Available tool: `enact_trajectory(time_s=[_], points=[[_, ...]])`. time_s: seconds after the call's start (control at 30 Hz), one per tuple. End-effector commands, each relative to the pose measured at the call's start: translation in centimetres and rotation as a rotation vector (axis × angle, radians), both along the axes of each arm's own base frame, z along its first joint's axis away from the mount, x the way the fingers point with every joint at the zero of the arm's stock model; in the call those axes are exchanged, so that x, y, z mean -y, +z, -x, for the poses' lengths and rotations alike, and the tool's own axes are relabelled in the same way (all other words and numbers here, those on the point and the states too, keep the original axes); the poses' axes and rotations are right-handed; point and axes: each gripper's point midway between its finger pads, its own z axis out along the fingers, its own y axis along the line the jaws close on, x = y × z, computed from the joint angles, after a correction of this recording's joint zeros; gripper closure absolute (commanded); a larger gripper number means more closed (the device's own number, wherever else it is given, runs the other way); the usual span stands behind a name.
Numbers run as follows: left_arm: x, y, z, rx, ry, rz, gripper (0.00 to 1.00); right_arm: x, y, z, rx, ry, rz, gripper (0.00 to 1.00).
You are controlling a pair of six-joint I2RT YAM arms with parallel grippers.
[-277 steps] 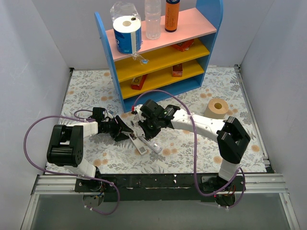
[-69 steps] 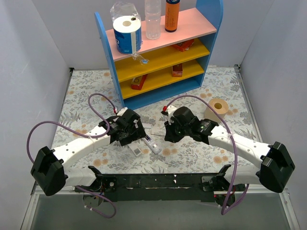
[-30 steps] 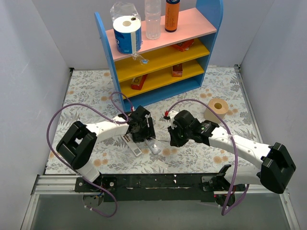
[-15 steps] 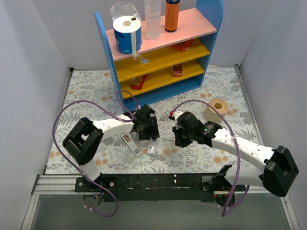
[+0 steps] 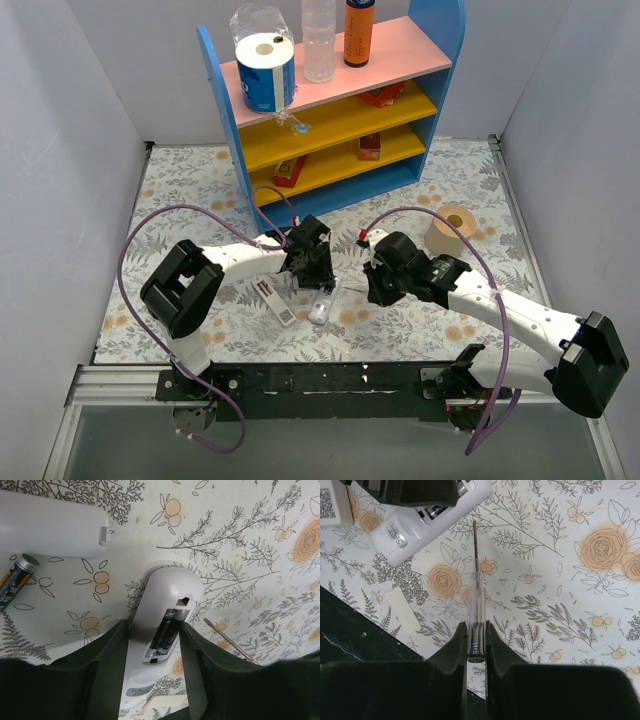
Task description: Unload the batteries from the remote control
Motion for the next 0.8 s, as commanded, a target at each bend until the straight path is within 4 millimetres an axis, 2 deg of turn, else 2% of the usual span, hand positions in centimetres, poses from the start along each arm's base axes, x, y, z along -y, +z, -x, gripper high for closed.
enact_trajectory(time_s=[0.0,0.3,0.53,0.7,0.77], points=[[2.2,0.0,0.2,-0.012,-0.026,0.048,0.6,-0.6,0.5,0.0,0.007,0.003,-0.05,0.99],[3.2,0.5,0.3,-0.045,0.0,0.096,0.57,-1.3,-0.3,-0.7,0.0,0.014,-0.037,0.99],[3.4,2.8,-0.4,-0.006,0.011,0.113,0.43,-1.8,0.1,-1.3,0.008,0.017,-0.031,0.99],[2.6,5.0,-1.6,0.031,0.027,0.106,0.4,-0.5,0.5,-1.4,0.0,-0.012,0.039,0.99],[2.3,5.7,-1.8,0.046,0.026,0.109,0.39,-0.3,1.2,-1.7,0.015,-0.028,0.044,0.99]])
